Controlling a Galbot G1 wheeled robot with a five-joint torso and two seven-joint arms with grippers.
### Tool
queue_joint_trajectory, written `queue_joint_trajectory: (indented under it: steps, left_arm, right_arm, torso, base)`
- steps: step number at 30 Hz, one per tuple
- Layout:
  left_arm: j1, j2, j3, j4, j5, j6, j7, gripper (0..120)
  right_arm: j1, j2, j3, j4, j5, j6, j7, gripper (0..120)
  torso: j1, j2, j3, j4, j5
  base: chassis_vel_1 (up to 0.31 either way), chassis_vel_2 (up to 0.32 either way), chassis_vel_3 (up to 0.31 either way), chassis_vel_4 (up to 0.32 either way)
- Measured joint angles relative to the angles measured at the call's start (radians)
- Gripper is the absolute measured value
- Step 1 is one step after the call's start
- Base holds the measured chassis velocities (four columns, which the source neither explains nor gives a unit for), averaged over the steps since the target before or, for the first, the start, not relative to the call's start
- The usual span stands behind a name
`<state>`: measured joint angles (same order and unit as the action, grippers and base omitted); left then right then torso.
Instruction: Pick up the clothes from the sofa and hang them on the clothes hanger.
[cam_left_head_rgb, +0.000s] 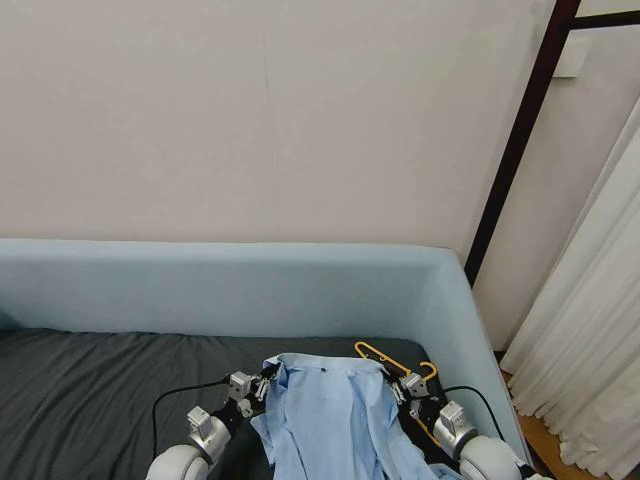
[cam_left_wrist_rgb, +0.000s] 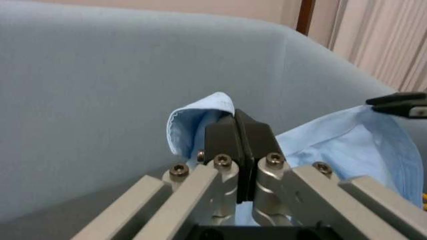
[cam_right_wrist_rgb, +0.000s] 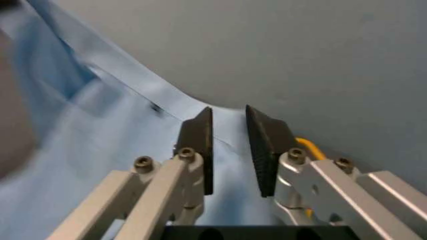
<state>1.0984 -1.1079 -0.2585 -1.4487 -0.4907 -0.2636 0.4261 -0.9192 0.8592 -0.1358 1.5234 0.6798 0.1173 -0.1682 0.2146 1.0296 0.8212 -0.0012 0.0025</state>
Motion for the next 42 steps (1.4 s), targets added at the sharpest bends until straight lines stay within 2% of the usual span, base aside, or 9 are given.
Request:
queue_joint_trajectory:
  steps: [4,6,9,13,20,26,29,36,42]
  left_arm:
    - [-0.007,0.035,0.0,-0.016,0.002,0.007,0.011,0]
    - [-0.009,0.054,0.0,-0.024,0.003,0.013,0.016,0]
    - [-0.01,0.096,0.0,-0.044,0.005,0.027,0.019,0]
    - [-0.003,0.133,0.001,-0.067,0.001,0.034,0.019,0]
    - [0.022,0.172,-0.002,-0.13,-0.02,0.044,0.018,0]
    - [0.018,0.183,-0.01,-0.141,-0.04,0.044,0.016,0]
    - [0.014,0.186,-0.014,-0.142,-0.049,0.043,0.016,0]
    - [0.022,0.191,-0.019,-0.147,-0.055,0.037,0.016,0]
    - [0.027,0.197,-0.028,-0.151,-0.059,0.035,0.016,0]
  right_arm:
    - [-0.03,-0.049,0.045,0.084,0.167,-0.069,-0.06,37]
    - [-0.037,-0.06,0.062,0.104,0.169,-0.089,-0.029,41]
    - [-0.038,-0.058,0.087,0.111,0.066,-0.19,0.183,55]
    - [-0.021,-0.039,0.092,0.056,0.031,-0.264,0.265,68]
    - [0.076,0.04,0.052,-0.112,0.047,-0.346,0.242,97]
    - [0.157,0.081,0.011,-0.205,-0.02,-0.447,0.237,100]
    - [0.223,0.123,-0.007,-0.291,-0.061,-0.564,0.207,100]
    - [0.304,0.211,0.004,-0.51,-0.127,-0.579,0.165,100]
    - [0.318,0.238,0.041,-0.584,-0.13,-0.602,0.176,100]
  torso:
    - [0.0,0.0,0.0,-0.0006,-0.0004]
    - [0.0,0.0,0.0,-0.0007,-0.0004]
    - [0.0,0.0,0.0,-0.0002,0.0]
    - [0.0,0.0,0.0,-0.0003,0.0001]
    - [0.0,0.0,0.0,0.0,0.0001]
    - [0.0,0.0,0.0,-0.0002,0.0]
    - [0.0,0.0,0.0,-0.0001,-0.0001]
    - [0.0,0.0,0.0,-0.0001,0.0002]
    - [0.0,0.0,0.0,-0.0003,0.0002]
  base:
    - [0.0,0.0,0.0,0.0]
    - [0.0,0.0,0.0,0.0]
    - [0.0,0.0,0.0,0.0]
    - [0.0,0.0,0.0,0.0]
    - [0.0,0.0,0.0,0.0]
    - [0.0,0.0,0.0,0.0]
    - [0.0,0.0,0.0,0.0]
    - [0.0,0.0,0.0,0.0]
    - [0.0,0.0,0.0,0.0]
